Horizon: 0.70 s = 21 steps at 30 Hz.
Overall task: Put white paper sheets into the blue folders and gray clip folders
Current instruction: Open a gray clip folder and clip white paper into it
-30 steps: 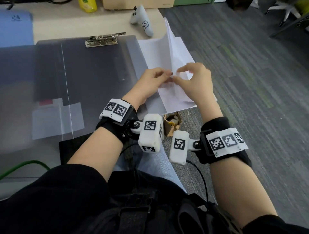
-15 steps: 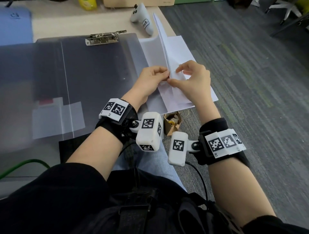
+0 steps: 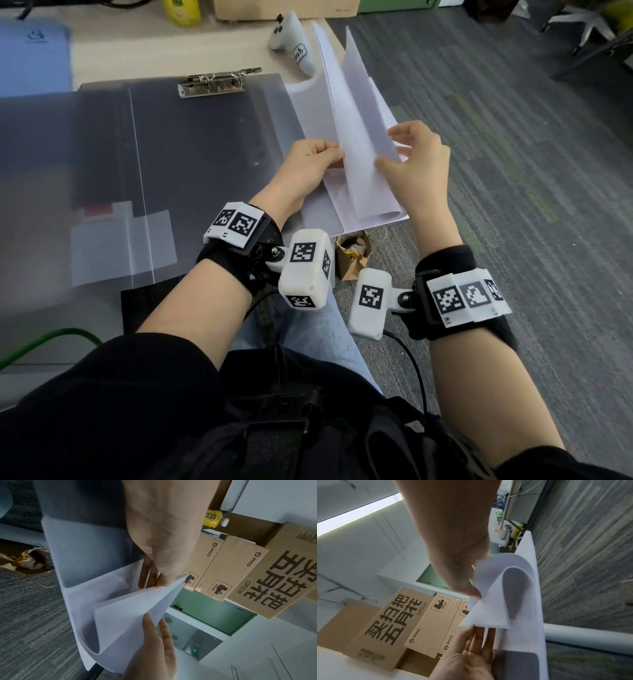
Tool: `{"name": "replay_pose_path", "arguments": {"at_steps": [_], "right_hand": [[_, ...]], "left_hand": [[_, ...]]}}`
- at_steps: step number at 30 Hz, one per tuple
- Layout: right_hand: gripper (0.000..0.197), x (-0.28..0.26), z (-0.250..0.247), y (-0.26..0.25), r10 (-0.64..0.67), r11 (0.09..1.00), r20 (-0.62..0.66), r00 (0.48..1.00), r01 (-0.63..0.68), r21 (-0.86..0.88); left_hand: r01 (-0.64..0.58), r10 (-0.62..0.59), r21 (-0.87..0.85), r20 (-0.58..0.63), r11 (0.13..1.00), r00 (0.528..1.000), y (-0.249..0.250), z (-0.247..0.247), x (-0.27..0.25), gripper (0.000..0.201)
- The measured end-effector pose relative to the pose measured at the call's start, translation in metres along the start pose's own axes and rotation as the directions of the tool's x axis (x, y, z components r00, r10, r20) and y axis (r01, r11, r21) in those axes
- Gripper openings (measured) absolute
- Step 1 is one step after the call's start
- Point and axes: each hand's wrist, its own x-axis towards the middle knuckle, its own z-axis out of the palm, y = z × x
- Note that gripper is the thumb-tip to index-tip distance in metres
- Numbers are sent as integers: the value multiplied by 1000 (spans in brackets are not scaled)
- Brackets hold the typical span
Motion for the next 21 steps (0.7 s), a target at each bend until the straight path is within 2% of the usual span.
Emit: {"name": "replay_pose_path", "arguments": {"at_steps": [3, 6, 7, 9, 12, 15, 18, 21], "right_hand": [[55, -3, -4, -4, -55, 975, -5, 998, 53, -217], [80, -10, -3, -13, -32, 946, 176, 984, 87, -313], [83, -12, 0, -15, 6, 950, 225, 974, 65, -305], [70, -15, 5, -16, 33, 957, 236, 971, 37, -287], [39, -19, 7, -21, 22, 955, 99, 995, 8, -297], [27, -19, 2, -26, 30, 946, -67, 997, -50, -319], [29, -21, -3, -34, -59, 956, -251, 966, -18, -294], [28, -24, -2, -47, -176, 970, -433, 884, 81, -228]], "left_hand": [[-22, 22, -7, 3, 1000, 1000, 4, -1, -2, 24], [-68, 68, 2, -13, 998, 998, 13, 0, -4, 24], [-93, 93, 16, -14, 996, 996, 17, 0, -4, 24], [-135, 136, 64, -4, 989, 991, 26, 2, -7, 18], [-200, 193, 134, 68, 970, 979, 39, 1, -13, 10], [-211, 191, 164, 129, 964, 973, 48, -8, -18, 11], [-192, 190, 191, 27, 963, 981, 50, -29, -22, 22], [-177, 206, 195, -139, 965, 969, 46, -52, -26, 33]]}}
